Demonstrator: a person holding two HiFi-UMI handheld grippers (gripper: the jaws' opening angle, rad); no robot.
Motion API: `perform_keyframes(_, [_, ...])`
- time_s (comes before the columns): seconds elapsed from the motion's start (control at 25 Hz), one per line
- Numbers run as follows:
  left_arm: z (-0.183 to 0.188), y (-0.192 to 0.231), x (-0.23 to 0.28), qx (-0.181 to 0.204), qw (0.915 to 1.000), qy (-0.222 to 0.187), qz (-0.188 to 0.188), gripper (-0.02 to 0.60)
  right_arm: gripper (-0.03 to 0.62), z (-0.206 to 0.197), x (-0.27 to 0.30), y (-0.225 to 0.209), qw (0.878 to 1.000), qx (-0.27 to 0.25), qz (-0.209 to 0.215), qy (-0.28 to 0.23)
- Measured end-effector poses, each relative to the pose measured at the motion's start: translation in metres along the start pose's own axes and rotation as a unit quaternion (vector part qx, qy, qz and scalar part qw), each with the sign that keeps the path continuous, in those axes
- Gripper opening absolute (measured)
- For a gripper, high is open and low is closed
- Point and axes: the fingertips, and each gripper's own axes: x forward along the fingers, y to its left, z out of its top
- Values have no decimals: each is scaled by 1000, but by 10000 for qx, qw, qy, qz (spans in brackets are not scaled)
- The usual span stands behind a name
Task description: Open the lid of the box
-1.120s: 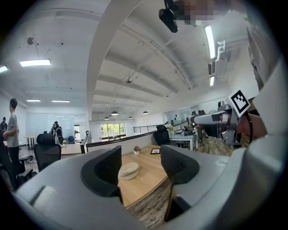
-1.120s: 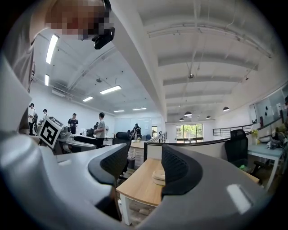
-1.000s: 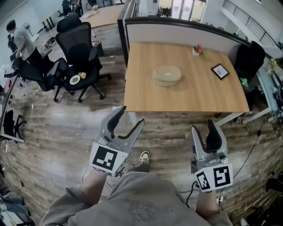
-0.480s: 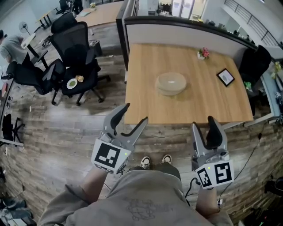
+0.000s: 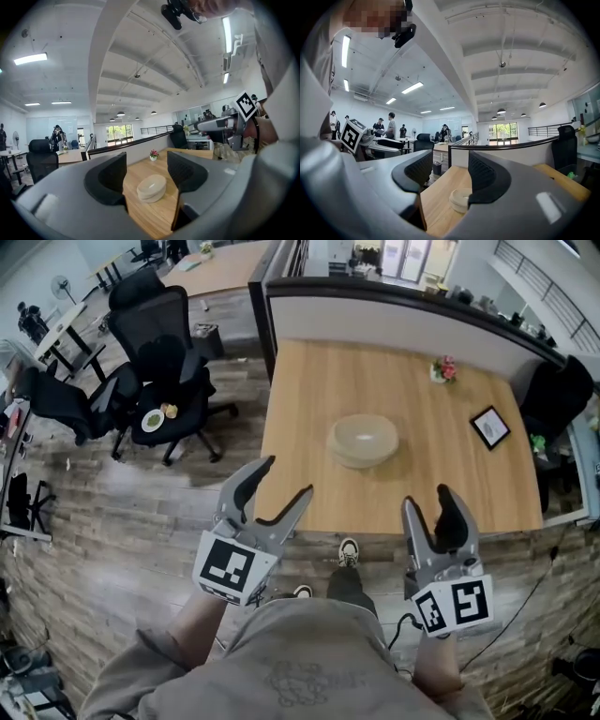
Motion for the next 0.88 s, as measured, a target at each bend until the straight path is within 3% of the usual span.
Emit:
perform_keyframes(0.24, [13, 18, 64, 223, 9990, 17, 392, 270, 221, 1, 59, -54, 9985, 32, 532, 99])
perform_keyframes(0.48, [9, 34, 117, 50, 9956, 191, 917, 270, 221, -4, 115, -97, 9937, -37, 1110, 156])
perform_keyframes(0.68, [11, 35, 144, -29, 9915, 255, 1279, 270, 221, -6, 142, -124, 9883, -97, 1503, 229])
perform_keyframes(0.88, [3, 37, 158, -4, 9885, 422, 1452, 270, 221, -19, 157, -139, 9857, -63, 1640, 382])
